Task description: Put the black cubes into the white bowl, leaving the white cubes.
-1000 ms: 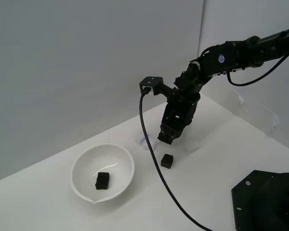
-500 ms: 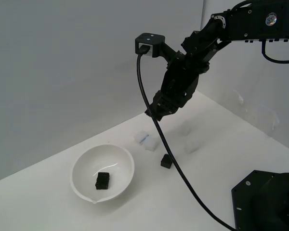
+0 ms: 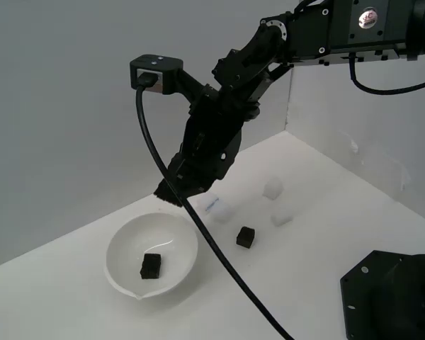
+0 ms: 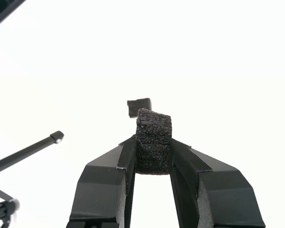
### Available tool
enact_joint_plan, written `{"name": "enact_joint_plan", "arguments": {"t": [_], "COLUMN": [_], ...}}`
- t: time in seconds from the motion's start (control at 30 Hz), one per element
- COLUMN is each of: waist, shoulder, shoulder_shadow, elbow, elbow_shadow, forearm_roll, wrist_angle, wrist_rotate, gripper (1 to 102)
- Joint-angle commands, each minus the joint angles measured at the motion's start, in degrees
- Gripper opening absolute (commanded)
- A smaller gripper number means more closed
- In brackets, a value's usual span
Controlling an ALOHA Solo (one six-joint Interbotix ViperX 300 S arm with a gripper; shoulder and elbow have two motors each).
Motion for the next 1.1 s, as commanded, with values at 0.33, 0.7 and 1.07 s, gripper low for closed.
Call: {"name": "enact_joint_plan", "arguments": {"t": [0.33, 0.7, 1.07], "waist": [-4.83, -4.83, 0.18], "shoulder": [-3.96, -4.66, -2.11], "shoulder_shadow": [-3.60, -4.22, -1.58], "elbow": [-2.55, -2.55, -1.76], "elbow_shadow": [-3.16, -3.16, -2.29], "forearm_roll": [-5.63, -5.89, -2.72], "wrist_angle": [-1.85, -2.64, 1.32], "wrist_rotate": [0.26, 0.26, 0.35], "gripper": [27, 91, 91]}}
